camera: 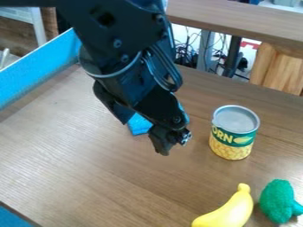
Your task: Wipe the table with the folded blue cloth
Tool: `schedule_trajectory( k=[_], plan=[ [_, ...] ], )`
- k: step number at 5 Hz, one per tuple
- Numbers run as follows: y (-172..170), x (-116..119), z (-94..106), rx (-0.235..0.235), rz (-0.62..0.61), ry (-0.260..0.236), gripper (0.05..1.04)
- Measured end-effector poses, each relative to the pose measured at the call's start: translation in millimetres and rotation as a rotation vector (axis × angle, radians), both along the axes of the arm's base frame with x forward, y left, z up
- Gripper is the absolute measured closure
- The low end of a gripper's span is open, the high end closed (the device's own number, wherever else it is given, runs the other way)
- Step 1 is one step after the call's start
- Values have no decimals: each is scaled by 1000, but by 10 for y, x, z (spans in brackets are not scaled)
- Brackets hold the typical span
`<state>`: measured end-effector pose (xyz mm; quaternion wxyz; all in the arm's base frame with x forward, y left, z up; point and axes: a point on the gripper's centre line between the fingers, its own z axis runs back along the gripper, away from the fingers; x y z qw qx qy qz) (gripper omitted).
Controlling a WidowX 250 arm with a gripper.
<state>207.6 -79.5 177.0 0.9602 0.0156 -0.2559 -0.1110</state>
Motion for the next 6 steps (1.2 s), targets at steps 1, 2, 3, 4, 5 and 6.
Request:
schedule_trajectory(
  k=[1, 2, 3, 4, 5, 6],
  plan=[
    [8, -15, -42, 4, 2, 13, 77],
    [162, 111, -110, 10, 46, 26, 77],
    [397, 286, -238, 21, 120, 43, 77],
    [619, 469, -354, 29, 201, 55, 77],
    [766, 704, -418, 42, 250, 43, 77],
    [840, 1042, -627, 25, 263, 16, 77]
  ],
)
